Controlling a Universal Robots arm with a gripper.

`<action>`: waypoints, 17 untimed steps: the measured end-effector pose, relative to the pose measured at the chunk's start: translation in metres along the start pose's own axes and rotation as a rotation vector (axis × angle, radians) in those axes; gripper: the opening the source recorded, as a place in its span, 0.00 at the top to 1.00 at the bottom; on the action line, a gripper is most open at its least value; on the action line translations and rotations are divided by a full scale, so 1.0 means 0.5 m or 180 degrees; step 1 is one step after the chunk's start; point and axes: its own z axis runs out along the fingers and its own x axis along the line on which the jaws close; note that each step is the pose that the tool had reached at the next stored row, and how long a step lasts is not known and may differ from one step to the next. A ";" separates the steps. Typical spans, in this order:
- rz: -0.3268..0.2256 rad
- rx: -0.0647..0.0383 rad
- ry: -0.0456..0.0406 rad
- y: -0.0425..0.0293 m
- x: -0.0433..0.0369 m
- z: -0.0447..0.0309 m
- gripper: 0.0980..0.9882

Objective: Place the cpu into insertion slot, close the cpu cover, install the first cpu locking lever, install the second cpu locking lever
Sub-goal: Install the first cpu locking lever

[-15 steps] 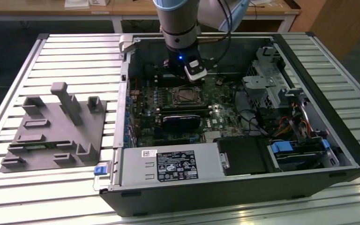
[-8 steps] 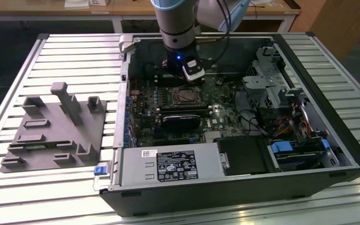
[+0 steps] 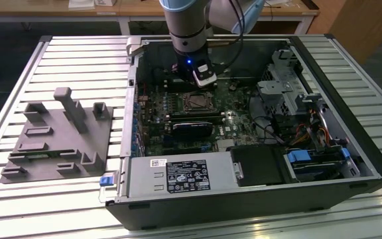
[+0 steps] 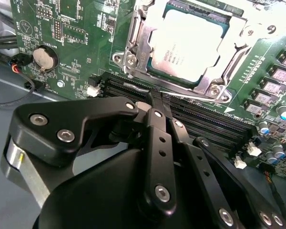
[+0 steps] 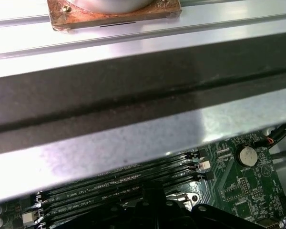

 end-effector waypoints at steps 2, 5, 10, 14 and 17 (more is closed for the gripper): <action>0.0003 0.0001 -0.0001 0.000 0.000 0.000 0.99; 0.0053 0.0016 -0.0016 0.000 0.000 0.001 0.99; 0.0130 0.0041 -0.0037 -0.001 0.001 0.003 0.99; 0.0157 0.0052 -0.0046 0.000 0.001 0.005 0.99; 0.0167 0.0066 -0.0052 0.002 0.002 0.006 0.99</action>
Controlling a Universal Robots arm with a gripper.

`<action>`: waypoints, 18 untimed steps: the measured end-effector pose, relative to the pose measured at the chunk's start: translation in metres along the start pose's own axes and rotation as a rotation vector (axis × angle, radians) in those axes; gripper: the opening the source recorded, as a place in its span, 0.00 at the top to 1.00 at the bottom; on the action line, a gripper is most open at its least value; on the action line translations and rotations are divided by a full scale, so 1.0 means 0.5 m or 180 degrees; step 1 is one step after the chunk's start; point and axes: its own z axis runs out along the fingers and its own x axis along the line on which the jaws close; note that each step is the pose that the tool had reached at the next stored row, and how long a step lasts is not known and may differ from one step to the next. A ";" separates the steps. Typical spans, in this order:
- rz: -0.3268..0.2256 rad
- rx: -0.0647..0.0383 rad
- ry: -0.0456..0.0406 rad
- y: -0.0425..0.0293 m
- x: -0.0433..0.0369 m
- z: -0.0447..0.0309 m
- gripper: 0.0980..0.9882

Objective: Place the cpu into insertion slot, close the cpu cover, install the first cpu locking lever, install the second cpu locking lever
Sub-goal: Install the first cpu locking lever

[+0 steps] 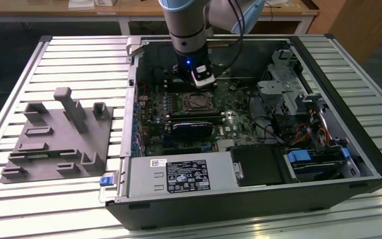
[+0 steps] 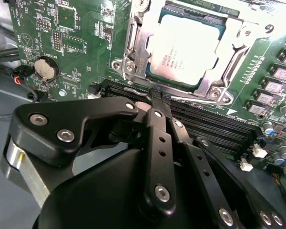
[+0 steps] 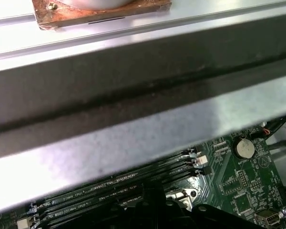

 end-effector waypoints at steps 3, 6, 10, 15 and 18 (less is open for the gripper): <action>0.0009 0.0018 -0.0008 0.003 0.000 0.001 0.99; 0.0018 0.0039 -0.0017 0.006 0.000 0.002 0.99; 0.0031 0.0068 -0.0030 0.009 -0.001 0.004 0.99; 0.0046 0.0098 -0.0043 0.009 -0.002 0.005 0.99; 0.0047 0.0118 -0.0050 0.009 -0.002 0.007 0.99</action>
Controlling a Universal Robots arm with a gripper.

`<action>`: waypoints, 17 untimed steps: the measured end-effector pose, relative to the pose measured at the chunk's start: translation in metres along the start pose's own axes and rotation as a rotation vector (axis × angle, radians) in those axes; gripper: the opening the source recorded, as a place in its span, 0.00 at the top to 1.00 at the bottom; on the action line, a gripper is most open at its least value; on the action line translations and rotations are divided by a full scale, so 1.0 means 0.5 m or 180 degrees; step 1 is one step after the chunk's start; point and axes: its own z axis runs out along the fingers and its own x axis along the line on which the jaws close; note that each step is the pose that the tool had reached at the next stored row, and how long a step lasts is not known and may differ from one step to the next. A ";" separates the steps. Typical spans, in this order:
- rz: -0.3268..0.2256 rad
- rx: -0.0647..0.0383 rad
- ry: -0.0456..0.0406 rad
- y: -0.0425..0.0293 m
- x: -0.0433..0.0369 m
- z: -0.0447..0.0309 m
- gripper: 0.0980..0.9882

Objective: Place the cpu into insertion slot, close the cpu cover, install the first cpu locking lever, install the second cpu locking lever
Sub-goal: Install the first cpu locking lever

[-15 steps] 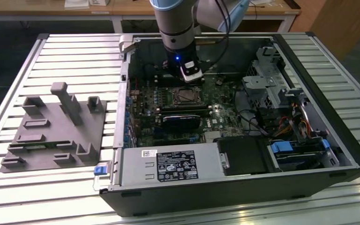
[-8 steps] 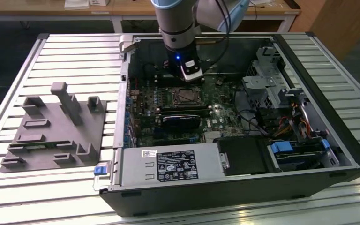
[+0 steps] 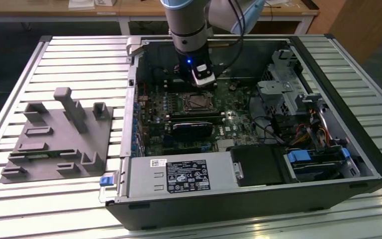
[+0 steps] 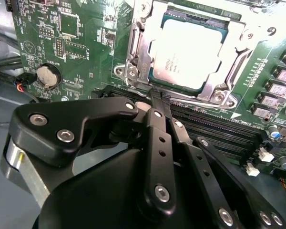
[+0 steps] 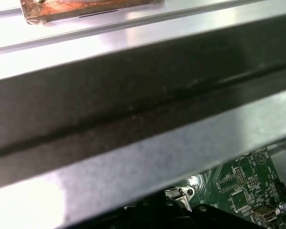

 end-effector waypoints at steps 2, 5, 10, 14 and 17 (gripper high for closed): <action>-0.0002 0.0015 -0.0006 0.000 0.000 0.001 0.99; -0.0006 0.0035 -0.0013 -0.001 0.001 0.003 0.99; -0.0006 0.0040 -0.0016 -0.001 0.001 0.003 0.99; -0.0006 0.0041 -0.0016 0.000 0.000 -0.001 0.99; -0.0006 0.0040 -0.0016 0.002 -0.002 -0.012 0.99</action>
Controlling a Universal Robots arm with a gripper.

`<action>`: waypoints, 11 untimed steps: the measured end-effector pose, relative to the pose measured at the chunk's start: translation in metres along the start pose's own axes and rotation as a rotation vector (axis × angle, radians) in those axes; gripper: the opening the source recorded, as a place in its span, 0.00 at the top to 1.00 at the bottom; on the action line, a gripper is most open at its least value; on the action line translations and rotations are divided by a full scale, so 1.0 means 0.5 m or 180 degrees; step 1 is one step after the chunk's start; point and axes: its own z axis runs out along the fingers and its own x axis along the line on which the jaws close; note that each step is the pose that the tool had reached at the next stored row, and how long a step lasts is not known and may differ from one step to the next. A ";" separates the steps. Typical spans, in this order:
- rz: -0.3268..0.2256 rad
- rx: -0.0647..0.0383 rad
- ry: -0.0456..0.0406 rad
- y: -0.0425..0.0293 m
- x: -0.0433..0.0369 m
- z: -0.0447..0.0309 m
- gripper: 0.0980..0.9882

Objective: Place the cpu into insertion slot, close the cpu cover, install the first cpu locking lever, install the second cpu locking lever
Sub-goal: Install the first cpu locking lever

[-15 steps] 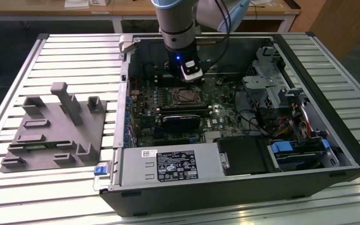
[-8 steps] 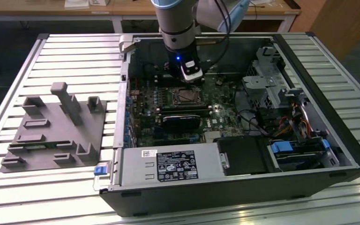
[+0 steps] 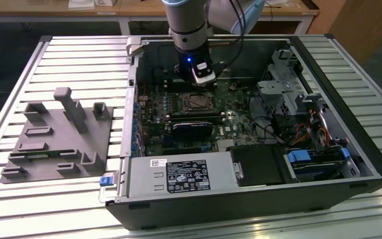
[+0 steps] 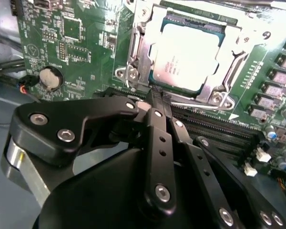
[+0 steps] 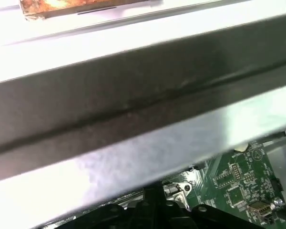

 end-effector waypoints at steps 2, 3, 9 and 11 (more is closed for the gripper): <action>0.0000 0.0000 0.0000 0.001 -0.001 -0.003 0.99; 0.0000 0.0000 0.0000 0.001 -0.001 -0.003 0.99; 0.0000 0.0000 0.0000 0.010 0.003 -0.002 0.99; 0.0000 0.0000 0.0000 0.013 0.004 -0.001 0.99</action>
